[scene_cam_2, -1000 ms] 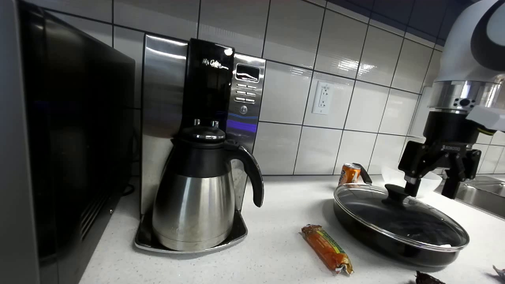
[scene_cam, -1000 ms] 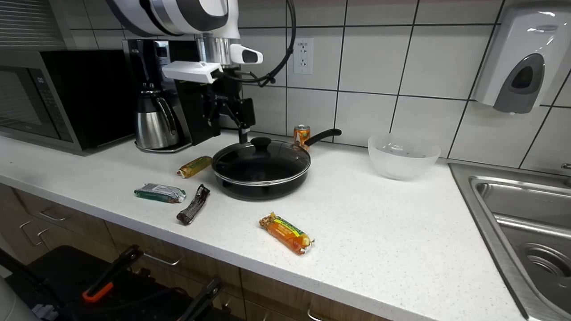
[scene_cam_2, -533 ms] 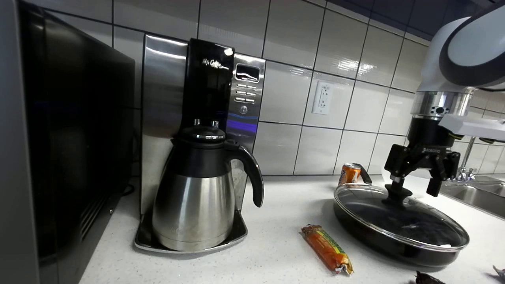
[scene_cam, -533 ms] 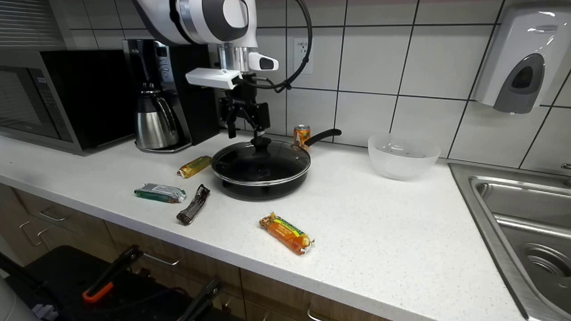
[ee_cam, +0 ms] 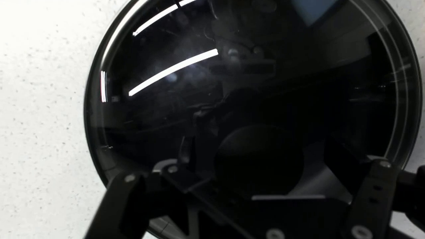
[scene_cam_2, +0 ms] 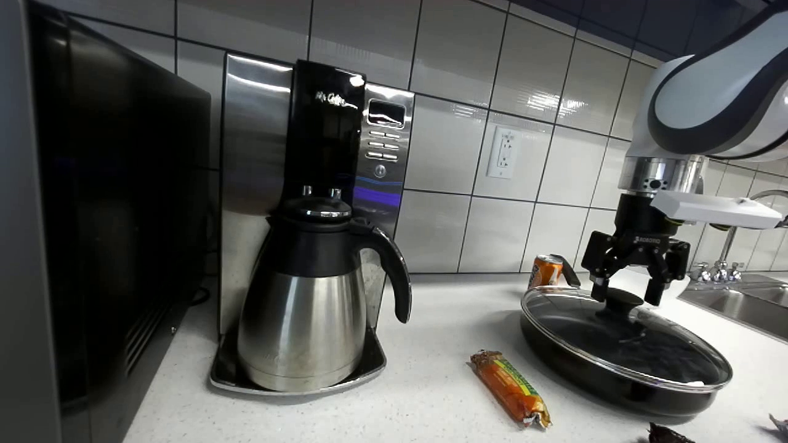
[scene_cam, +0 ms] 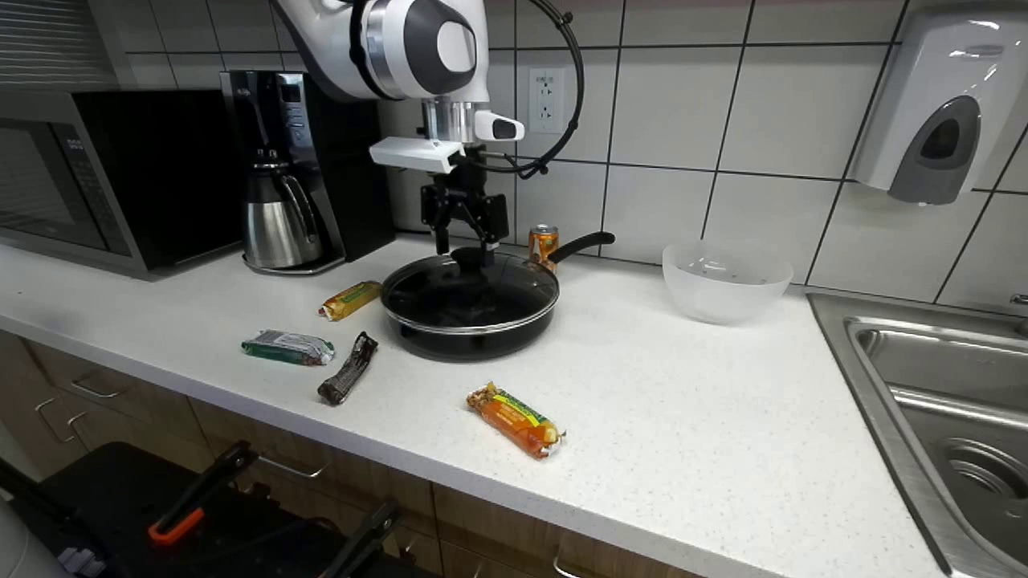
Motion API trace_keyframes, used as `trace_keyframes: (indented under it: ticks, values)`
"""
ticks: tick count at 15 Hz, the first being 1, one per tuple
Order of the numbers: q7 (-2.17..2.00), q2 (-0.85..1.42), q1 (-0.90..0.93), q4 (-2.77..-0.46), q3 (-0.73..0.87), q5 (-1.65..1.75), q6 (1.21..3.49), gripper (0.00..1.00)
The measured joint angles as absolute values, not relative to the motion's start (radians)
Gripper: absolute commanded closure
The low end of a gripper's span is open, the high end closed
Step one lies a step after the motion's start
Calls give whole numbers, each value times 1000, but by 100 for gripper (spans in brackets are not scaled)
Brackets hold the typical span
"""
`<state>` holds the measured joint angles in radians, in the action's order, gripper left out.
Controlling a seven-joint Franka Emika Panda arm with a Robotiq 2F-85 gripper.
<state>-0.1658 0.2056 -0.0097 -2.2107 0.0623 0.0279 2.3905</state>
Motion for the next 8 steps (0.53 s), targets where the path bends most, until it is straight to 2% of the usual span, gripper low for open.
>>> trace_keyframes:
  ticks: [8]
  values:
    - [-166, 248, -10, -2160, 64, 27, 2390, 0]
